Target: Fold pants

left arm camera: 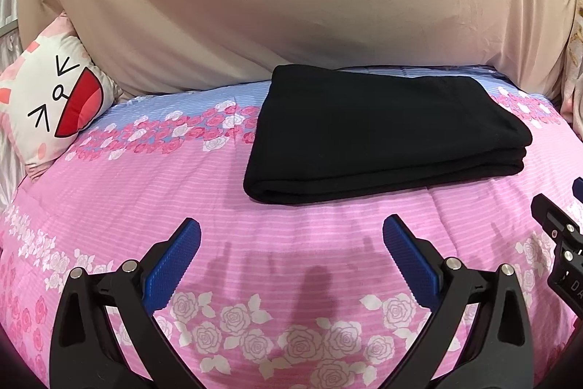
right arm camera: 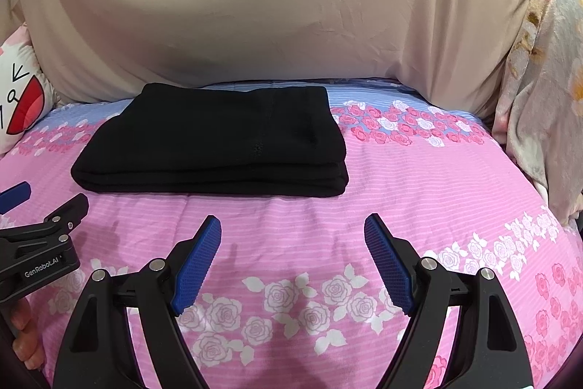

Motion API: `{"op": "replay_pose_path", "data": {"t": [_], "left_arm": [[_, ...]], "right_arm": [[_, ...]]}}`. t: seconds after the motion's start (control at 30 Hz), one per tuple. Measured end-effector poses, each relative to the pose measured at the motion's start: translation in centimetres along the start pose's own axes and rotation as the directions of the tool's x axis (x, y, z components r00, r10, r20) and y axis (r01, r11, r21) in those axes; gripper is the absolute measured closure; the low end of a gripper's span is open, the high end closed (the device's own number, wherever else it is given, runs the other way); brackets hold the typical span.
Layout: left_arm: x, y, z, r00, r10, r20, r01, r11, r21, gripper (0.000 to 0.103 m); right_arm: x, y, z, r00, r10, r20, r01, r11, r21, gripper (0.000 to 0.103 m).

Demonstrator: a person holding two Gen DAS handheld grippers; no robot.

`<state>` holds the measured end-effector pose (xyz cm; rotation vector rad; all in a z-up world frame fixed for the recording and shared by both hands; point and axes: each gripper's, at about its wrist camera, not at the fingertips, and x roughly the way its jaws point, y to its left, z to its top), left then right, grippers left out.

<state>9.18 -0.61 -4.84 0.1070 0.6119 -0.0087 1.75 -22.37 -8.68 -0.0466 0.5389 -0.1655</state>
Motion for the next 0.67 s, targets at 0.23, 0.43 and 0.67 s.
{"op": "replay_pose_path", "data": {"t": [0.23,0.43,0.67], "left_arm": [[-0.21,-0.24,-0.09,1.000,-0.021,0.010,0.020,1.000,0.013,0.005],[-0.29,-0.54,-0.09,1.000,-0.027,0.009,0.027,0.999,0.021,0.005],[-0.26,-0.71,-0.12,1.000,-0.028,0.008,0.027,0.999,0.029,0.005]], "right_arm": [[-0.01,0.07,0.01,1.000,-0.001,0.001,0.001,1.000,-0.001,0.024],[-0.12,0.14,-0.02,1.000,-0.004,0.004,0.004,1.000,-0.003,0.024],[-0.16,0.03,0.12,1.000,0.001,0.009,-0.001,1.000,-0.005,0.024]]}}
